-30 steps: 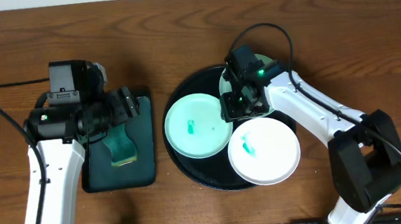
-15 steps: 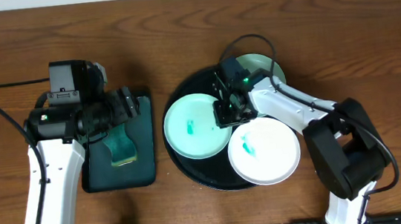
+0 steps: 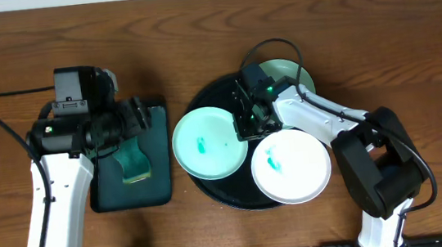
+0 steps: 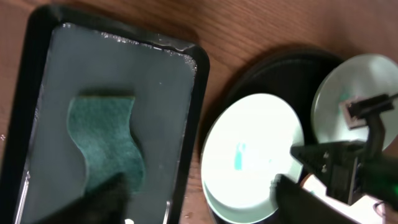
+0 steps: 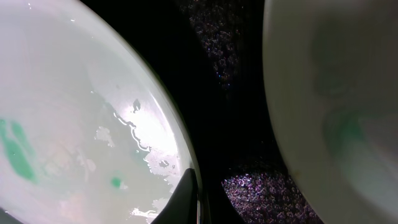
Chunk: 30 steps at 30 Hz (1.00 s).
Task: Clean dirty plates on tray and stack at the side
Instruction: 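Grasp the green sponge from the water tray with the left gripper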
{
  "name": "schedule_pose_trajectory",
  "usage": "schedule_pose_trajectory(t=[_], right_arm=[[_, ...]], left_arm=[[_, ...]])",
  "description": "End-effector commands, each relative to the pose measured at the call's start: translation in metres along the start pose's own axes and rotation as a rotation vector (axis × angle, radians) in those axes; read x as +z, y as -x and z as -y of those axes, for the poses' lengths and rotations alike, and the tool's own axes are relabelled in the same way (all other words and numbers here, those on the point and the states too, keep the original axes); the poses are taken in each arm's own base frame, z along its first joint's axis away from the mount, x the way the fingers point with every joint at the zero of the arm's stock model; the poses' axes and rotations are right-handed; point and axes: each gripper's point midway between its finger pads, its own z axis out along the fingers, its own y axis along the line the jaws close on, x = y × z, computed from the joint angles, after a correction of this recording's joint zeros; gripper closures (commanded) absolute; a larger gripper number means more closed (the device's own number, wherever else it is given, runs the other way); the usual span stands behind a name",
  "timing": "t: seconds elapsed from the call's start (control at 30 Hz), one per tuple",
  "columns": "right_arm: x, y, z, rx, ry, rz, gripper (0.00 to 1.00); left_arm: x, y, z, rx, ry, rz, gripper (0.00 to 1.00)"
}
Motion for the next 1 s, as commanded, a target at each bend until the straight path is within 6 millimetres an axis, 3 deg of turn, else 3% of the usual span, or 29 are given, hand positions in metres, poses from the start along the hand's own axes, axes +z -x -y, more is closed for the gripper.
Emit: schedule_pose_trajectory(t=[0.0, 0.07, 0.17, 0.23, 0.33, 0.37, 0.47, 0.53, 0.77, 0.97], right_arm=[[0.007, -0.009, 0.004, 0.003, -0.024, -0.032, 0.99], [0.007, -0.009, 0.004, 0.004, -0.023, -0.031, 0.99], [0.007, -0.009, 0.004, -0.001, -0.023, -0.033, 0.99], [0.007, -0.009, 0.004, -0.007, -0.024, -0.033, 0.99], [0.007, -0.009, 0.004, -0.007, -0.023, -0.033, 0.99], [0.007, -0.009, 0.004, -0.007, -0.023, -0.033, 0.99], [0.007, -0.009, 0.004, -0.007, -0.023, -0.033, 0.99], [0.007, -0.010, 0.005, -0.006, -0.025, -0.036, 0.99], [0.007, -0.013, 0.006, -0.018, -0.030, -0.049, 0.99], [0.007, -0.014, 0.007, -0.015, -0.031, -0.053, 0.99]], left_arm=[[-0.003, 0.004, -0.006, -0.008, 0.033, 0.017, 0.68], [-0.005, 0.005, -0.022, -0.030, 0.127, 0.034, 0.87], [-0.013, 0.007, -0.063, -0.126, 0.360, 0.076, 0.89], [-0.013, 0.005, -0.076, -0.132, 0.424, 0.067, 0.89], [-0.001, -0.001, -0.087, -0.151, 0.452, 0.010, 0.83], [0.005, -0.003, -0.090, -0.158, 0.459, -0.015, 0.74], [0.030, -0.015, -0.096, -0.162, 0.464, -0.121, 0.67], [0.049, -0.027, -0.098, -0.169, 0.457, -0.205, 0.55], [0.106, -0.061, -0.094, -0.142, 0.332, -0.366, 0.47], [0.122, -0.081, -0.103, -0.144, 0.325, -0.380, 0.47]])
